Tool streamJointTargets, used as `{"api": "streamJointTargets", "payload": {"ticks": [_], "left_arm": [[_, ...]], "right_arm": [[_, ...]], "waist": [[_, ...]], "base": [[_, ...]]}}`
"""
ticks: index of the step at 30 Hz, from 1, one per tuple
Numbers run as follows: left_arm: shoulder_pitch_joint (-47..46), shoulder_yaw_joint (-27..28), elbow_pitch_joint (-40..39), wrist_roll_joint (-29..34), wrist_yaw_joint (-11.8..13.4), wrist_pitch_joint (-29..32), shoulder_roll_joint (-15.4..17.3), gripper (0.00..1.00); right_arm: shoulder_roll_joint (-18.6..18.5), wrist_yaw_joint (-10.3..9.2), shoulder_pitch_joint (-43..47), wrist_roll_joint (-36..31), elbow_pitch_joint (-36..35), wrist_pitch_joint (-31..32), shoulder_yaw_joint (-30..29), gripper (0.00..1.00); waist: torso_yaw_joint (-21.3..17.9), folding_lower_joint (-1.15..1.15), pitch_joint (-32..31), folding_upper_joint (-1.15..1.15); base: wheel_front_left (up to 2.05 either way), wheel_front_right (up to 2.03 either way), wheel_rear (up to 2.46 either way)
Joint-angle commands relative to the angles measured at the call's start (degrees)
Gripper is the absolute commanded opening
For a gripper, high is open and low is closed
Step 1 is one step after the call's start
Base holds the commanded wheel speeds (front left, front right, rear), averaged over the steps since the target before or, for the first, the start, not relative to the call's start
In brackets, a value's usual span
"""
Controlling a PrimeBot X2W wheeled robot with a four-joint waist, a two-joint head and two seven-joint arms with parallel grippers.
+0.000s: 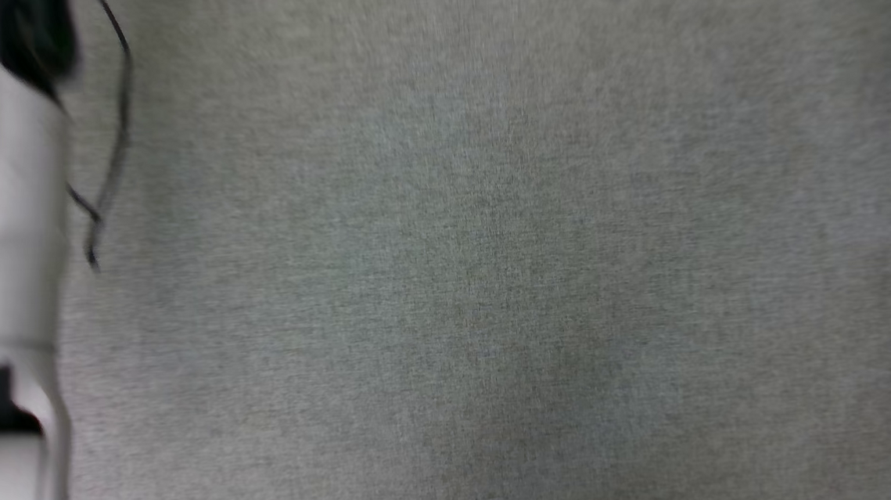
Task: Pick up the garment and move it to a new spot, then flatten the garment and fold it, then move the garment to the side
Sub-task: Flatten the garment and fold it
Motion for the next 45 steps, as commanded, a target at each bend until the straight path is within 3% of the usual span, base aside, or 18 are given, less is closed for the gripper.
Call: {"api": "streamJointTargets", "payload": {"ticks": [1,7,11,19,27,33,35,40,45], "left_arm": [[6.1,0.33,0.43,-0.77,-0.85,-0.86,-0.28,0.0],[21.86,2.36,-3.46,-2.66,-1.46,-1.25,0.24,0.0],[36.47,5.48,-11.87,-3.48,0.63,-1.32,0.65,0.0],[64.0,7.56,-29.89,-4.28,7.9,-0.19,1.59,0.0],[82.58,7.2,-46.31,-4.7,15.58,4.54,1.49,0.0],[89.64,7.66,-55.6,-4.5,19.52,8.66,3.31,0.0],[89.8,7.41,-57.81,-4.32,19.77,9.58,3.73,0.0],[84.67,5.81,-58.44,-4.29,18.29,10.87,3.56,0.0],[77.19,4.32,-51.84,-5.72,14.65,11.34,2.29,0.0]], "right_arm": [[-0.95,-0.09,5.9,1.55,-0.01,-1.82,1.85,0.0],[-2.19,-0.09,18.77,4.86,-2.53,-5.01,5.02,0.0],[-3.87,-0.1,29.4,7.02,-6.32,-6.48,6.37,0.0],[-6.61,-0.11,51.12,8.66,-15.26,-5.86,3.09,0.0],[-5.04,-0.12,73.23,7.48,-24.17,-1.02,-8.82,0.0],[-0.37,-0.14,85.14,1.7,-34.26,6.4,-20.48,0.0],[1.56,-0.13,87.12,-0.5,-38.56,9.92,-23.49,0.0],[5.95,-0.11,87.19,-5.34,-45.51,17.93,-27.8,0.0],[7.65,-0.09,82.77,-8.09,-46.54,23.19,-27.09,0.0]], "waist": [[0.66,-0.01,-6.28,0.0],[0.24,-0.01,-14.07,0.0],[0.01,-0.01,-19.49,0.0],[1.19,-0.01,-27.84,0.0],[4.38,-0.01,-34.25,0.0],[5.57,-0.01,-36.49,0.0],[5.48,-0.01,-36.51,0.0],[4.71,-0.01,-35.57,0.0],[3.56,-0.01,-32.24,0.0]], "base": [[0.0,0.0,0.0],[0.0,0.0,0.0],[0.0,0.0,0.0],[0.0,0.0,0.0],[0.0,0.0,0.0],[0.0,0.0,0.0],[0.0,0.0,0.0],[0.0,0.0,0.0],[0.0,0.0,0.0]]}}
